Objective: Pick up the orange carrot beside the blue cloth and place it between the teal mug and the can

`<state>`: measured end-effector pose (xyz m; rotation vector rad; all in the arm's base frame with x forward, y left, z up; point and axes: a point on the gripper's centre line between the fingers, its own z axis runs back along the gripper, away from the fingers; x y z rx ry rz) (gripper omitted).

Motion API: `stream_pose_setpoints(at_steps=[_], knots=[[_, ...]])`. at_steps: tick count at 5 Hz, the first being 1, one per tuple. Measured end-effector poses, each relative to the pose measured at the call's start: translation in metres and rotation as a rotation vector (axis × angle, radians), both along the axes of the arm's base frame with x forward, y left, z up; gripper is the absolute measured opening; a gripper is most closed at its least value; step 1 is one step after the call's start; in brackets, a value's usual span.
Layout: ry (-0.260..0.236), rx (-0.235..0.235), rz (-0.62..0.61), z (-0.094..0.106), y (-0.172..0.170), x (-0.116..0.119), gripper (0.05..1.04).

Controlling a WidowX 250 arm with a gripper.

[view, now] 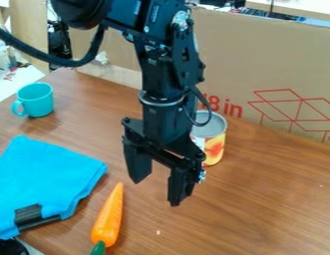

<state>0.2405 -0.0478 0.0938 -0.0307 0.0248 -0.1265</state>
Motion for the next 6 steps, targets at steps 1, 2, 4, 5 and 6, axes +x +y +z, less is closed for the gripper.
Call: stream_pose_setpoints(at_steps=[1, 2, 4, 5, 6], knots=[[0.023, 0.004, 0.005, -0.006, 0.000, -0.004, 1.001], [-0.015, 0.013, 0.075, -0.004, 0.014, -0.015, 1.001], [0.008, 0.052, 0.137, -0.002, 0.039, -0.021, 1.001], [0.036, 0.050, 0.200, -0.013, 0.050, -0.024, 1.001], [0.031, 0.038, 0.250, -0.029, 0.056, -0.030, 1.001]])
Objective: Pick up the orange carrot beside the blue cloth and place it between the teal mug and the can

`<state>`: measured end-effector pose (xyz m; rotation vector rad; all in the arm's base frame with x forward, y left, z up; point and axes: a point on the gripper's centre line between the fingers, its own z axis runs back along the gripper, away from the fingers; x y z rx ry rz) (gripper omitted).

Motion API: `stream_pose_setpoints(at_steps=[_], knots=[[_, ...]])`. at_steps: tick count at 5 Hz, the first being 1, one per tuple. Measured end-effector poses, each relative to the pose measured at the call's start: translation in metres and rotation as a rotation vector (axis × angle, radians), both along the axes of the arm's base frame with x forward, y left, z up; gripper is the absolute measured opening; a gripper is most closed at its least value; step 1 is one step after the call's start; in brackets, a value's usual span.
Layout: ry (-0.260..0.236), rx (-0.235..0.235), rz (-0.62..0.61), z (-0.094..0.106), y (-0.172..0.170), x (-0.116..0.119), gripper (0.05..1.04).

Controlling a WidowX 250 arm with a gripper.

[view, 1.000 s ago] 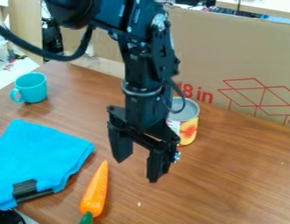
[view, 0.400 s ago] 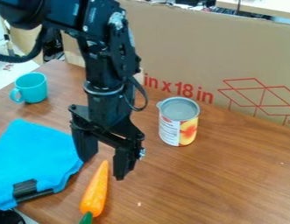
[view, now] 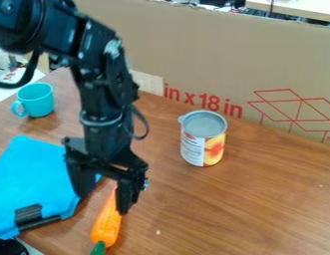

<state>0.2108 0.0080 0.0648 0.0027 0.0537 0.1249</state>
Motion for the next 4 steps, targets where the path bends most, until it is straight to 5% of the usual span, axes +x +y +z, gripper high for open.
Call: stream_pose_setpoints(at_steps=[3, 4], knots=[[0.098, -0.010, 0.077, -0.047, -0.002, 0.017, 0.982], [0.127, 0.004, 0.088, -0.047, -0.004, 0.020, 0.878]])
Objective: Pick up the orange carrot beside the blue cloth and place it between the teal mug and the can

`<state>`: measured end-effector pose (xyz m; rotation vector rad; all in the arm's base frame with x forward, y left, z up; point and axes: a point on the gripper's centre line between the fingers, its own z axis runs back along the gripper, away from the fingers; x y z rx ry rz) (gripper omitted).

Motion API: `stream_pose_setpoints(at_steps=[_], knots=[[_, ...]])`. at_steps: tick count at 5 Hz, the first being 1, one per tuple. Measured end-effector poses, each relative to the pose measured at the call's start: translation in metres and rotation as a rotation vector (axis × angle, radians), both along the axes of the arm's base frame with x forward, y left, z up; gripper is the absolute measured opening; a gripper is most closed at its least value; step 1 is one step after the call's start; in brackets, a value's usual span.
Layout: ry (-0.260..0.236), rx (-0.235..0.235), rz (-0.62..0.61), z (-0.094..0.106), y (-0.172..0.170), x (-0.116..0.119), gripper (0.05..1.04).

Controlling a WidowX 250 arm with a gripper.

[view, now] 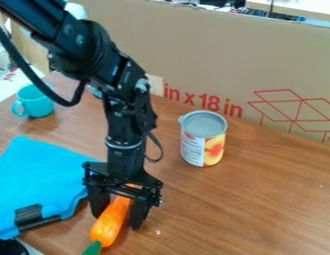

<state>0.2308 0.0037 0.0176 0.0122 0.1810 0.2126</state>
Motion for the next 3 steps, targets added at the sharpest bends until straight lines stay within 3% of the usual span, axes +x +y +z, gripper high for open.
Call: stream_pose_setpoints(at_steps=[1, 2, 3], knots=[[-0.039, -0.020, -0.025, 0.010, -0.002, -0.003, 0.594], [-0.167, -0.072, -0.057, 0.043, -0.004, 0.008, 0.529], [-0.252, -0.089, -0.033, 0.069, 0.004, 0.024, 0.529]])
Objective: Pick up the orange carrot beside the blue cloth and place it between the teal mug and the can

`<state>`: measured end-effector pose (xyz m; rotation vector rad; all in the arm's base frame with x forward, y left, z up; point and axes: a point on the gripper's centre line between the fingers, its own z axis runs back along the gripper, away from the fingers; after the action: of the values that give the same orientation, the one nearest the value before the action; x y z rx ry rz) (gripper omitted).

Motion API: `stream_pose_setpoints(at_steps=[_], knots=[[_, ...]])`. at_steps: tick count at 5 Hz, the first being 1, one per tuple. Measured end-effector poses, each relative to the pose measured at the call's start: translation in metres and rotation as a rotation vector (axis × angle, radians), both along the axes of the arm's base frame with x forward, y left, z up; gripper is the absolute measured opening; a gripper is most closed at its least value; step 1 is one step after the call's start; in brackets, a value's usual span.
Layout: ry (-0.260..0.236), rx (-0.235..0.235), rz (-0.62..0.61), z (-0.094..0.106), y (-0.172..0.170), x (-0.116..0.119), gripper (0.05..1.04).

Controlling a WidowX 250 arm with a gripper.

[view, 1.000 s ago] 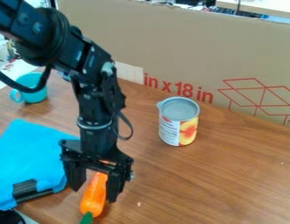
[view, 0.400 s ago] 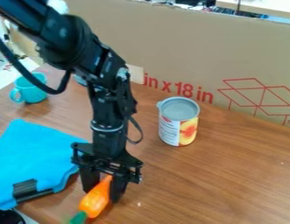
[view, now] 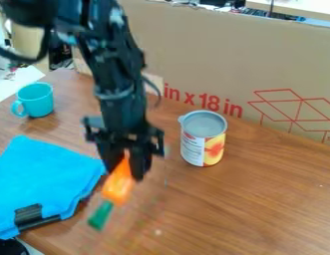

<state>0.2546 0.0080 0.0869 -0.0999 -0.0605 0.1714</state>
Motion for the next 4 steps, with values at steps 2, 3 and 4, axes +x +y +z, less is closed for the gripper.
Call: stream_pose_setpoints(at_steps=[2, 3, 4], knots=[[-0.093, -0.075, 0.192, 0.019, 0.045, 0.033, 0.529], [-0.127, -0.108, 0.328, 0.019, 0.071, 0.050, 0.529], [-0.150, -0.137, 0.431, 0.010, 0.088, 0.069, 0.529]])
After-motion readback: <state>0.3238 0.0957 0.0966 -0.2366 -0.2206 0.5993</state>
